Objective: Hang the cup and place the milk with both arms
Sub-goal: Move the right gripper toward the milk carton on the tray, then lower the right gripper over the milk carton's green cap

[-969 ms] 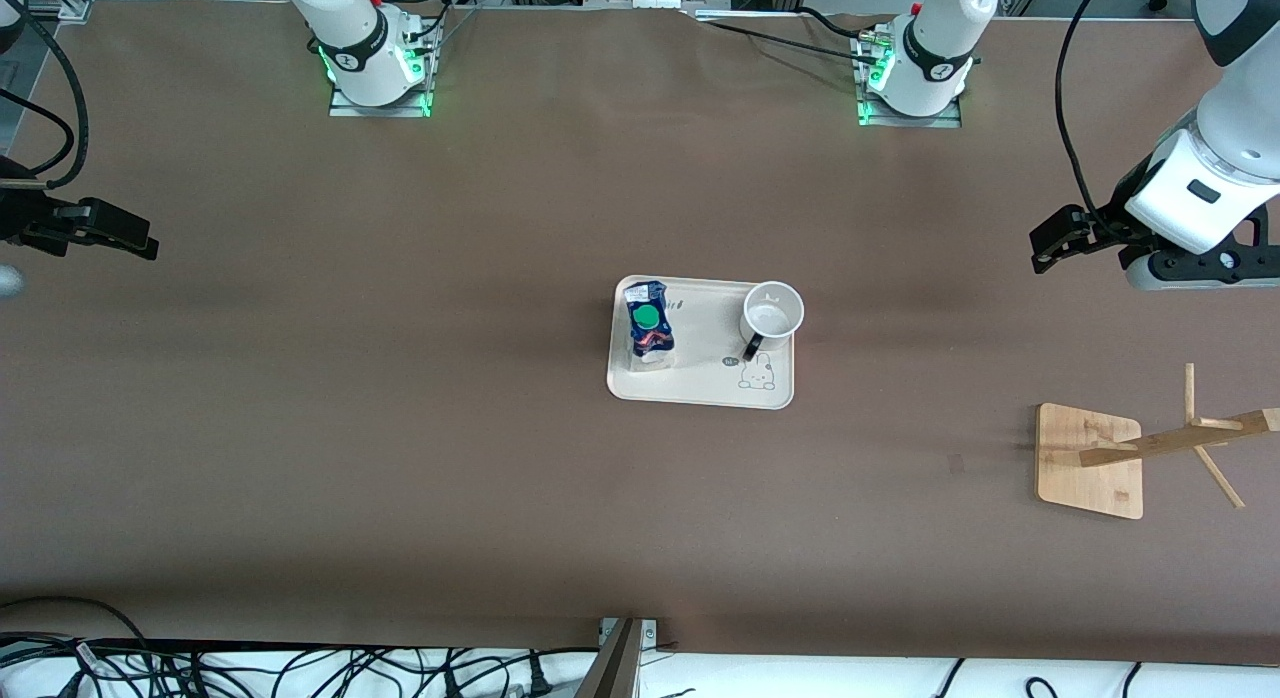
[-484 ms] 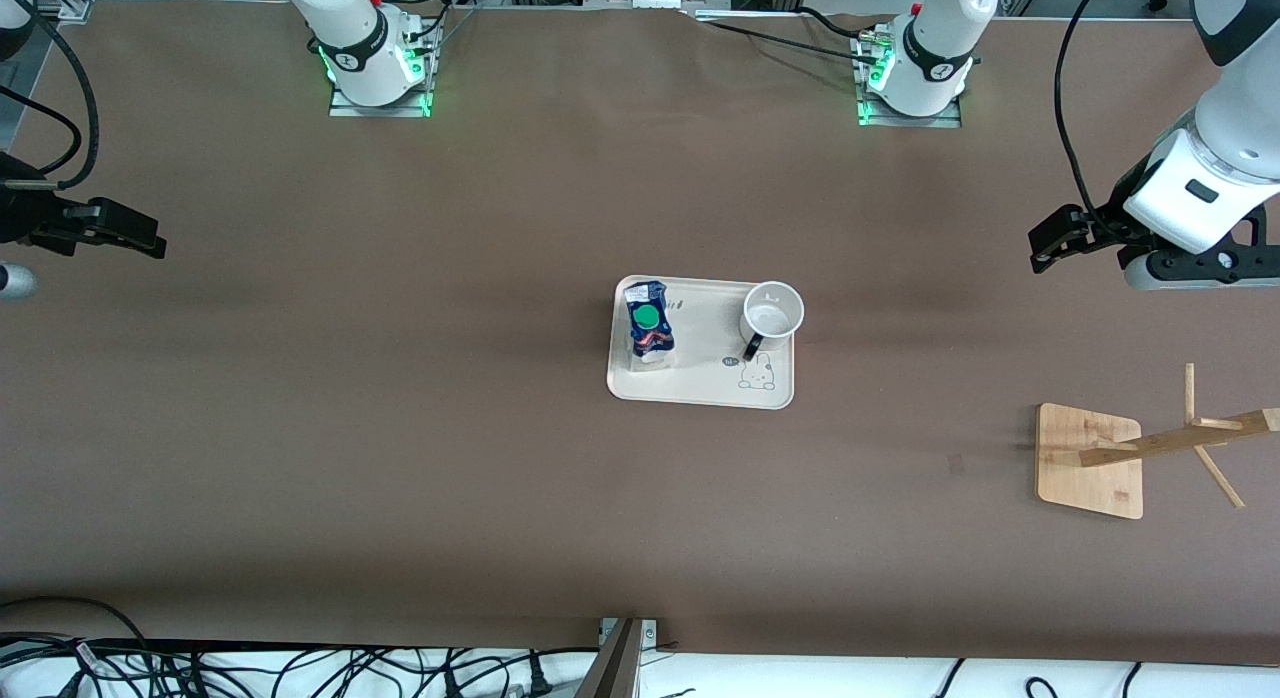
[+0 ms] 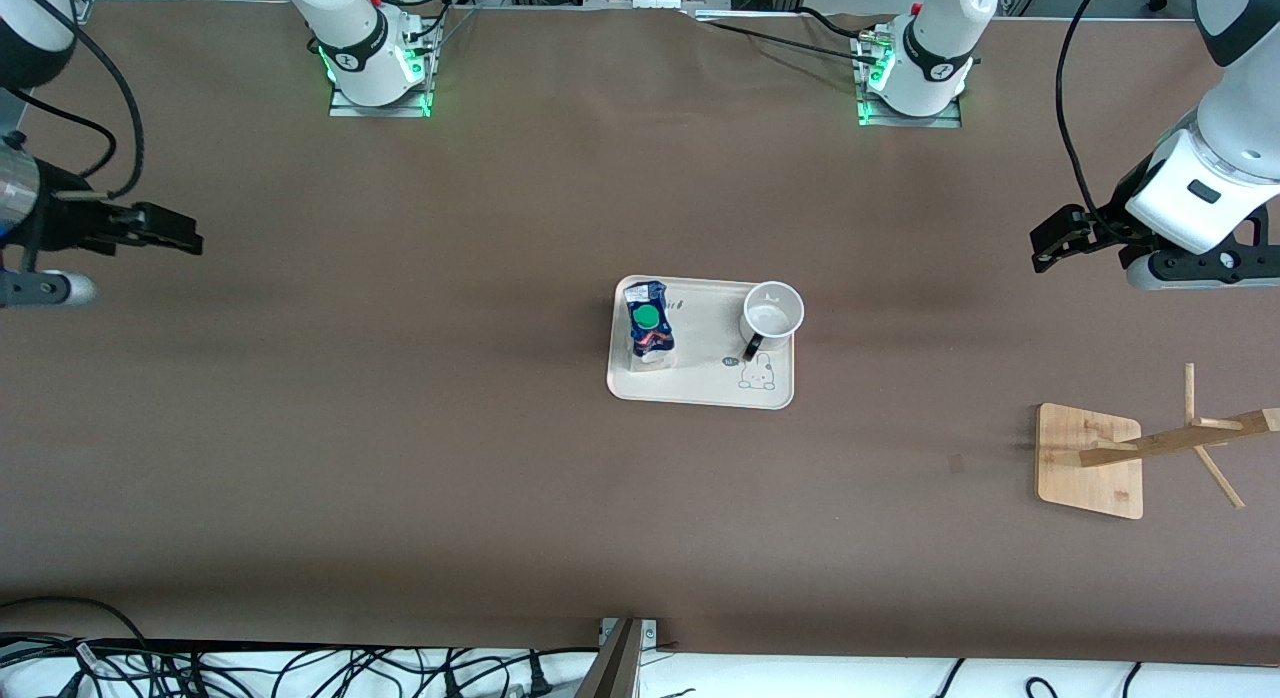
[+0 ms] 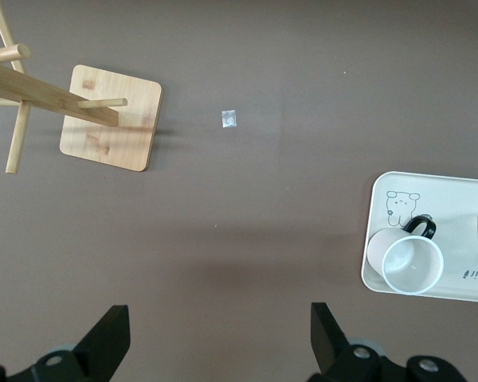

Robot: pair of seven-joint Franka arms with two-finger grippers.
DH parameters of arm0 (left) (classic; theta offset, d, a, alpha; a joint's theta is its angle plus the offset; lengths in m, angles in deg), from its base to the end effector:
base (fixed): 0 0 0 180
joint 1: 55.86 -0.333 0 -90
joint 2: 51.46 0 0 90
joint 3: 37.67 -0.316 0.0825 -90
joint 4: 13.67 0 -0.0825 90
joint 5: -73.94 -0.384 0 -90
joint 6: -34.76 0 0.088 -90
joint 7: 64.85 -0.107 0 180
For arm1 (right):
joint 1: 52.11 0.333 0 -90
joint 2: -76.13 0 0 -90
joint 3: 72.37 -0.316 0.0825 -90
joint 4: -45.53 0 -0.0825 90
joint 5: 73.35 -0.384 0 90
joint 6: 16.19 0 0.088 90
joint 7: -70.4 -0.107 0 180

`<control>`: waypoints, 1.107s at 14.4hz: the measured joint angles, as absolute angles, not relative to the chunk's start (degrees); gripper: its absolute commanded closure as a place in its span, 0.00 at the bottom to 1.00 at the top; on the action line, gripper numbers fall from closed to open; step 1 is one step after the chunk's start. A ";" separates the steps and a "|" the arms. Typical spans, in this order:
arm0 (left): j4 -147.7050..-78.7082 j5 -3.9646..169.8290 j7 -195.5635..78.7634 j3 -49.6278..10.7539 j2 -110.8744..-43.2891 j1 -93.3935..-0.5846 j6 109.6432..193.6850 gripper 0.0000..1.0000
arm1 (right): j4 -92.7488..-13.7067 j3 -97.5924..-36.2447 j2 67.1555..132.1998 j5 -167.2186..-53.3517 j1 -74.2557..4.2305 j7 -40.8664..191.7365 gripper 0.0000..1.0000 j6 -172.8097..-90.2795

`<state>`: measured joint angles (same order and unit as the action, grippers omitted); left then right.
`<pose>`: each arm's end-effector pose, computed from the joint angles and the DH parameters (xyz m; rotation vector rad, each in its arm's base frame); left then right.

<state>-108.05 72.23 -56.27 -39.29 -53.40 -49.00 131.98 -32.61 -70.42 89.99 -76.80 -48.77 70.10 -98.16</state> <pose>0.5714 -0.0498 0.5802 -3.1118 -0.0852 -0.0300 0.6100 0.0244 0.5686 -3.0801 -0.0346 0.2713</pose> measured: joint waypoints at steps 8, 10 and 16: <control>-108.02 72.23 -56.27 -39.30 -53.40 -49.01 131.90 0.00 | -32.66 -70.79 98.20 -85.65 -43.43 63.02 0.00 -111.35; -108.02 72.23 -56.27 -39.30 -53.40 -49.01 131.90 0.00 | -32.65 -70.88 99.33 -85.65 -39.80 59.48 0.00 -114.28; -108.02 72.23 -56.27 -39.36 -53.40 -49.09 131.86 0.00 | -32.65 -70.86 100.70 -85.62 -33.27 50.23 0.00 -118.49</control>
